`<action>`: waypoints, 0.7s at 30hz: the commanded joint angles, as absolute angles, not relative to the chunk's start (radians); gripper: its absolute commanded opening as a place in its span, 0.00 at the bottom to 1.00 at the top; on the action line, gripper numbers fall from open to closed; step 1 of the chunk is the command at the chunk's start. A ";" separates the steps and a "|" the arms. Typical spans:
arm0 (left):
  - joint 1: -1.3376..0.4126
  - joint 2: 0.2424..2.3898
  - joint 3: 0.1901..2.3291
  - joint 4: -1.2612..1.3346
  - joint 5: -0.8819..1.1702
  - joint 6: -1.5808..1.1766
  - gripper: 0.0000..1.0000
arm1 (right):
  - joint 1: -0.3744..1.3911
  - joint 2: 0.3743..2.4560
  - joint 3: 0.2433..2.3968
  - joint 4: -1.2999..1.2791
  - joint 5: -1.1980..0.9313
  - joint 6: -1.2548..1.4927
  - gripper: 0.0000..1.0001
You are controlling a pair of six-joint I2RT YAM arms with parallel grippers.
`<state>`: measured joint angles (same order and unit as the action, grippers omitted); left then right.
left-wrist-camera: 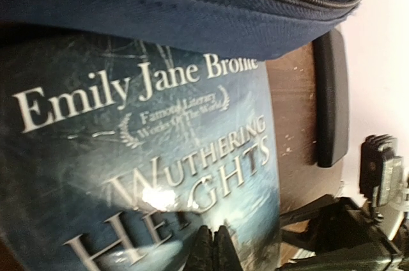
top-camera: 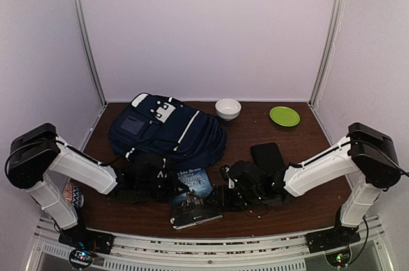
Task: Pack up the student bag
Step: Move the book to the center of the board.
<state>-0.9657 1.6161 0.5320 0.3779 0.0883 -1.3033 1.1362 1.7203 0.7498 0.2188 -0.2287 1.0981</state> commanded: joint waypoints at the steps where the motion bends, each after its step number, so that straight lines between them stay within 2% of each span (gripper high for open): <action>1: -0.969 1.759 0.425 0.373 0.138 -1.368 0.00 | 1.143 1.766 0.739 0.355 -0.340 1.143 0.50; 9: -0.969 1.727 0.441 0.337 0.136 -1.331 0.00 | 1.141 1.765 0.777 0.373 -0.366 1.142 0.03; 10: -0.969 1.716 0.458 0.311 0.131 -1.318 0.00 | 1.140 1.762 0.780 0.370 -0.365 1.141 0.00; 17: -0.971 1.528 0.558 0.029 0.056 -1.205 0.02 | 1.132 1.710 0.752 0.369 -0.327 1.137 0.00; 20: -0.972 1.415 0.590 -0.082 0.010 -1.160 0.25 | 1.128 1.678 0.735 0.366 -0.309 1.134 0.00; 21: -0.973 1.377 0.601 -0.127 -0.009 -1.147 0.37 | 1.126 1.666 0.732 0.363 -0.305 1.129 0.00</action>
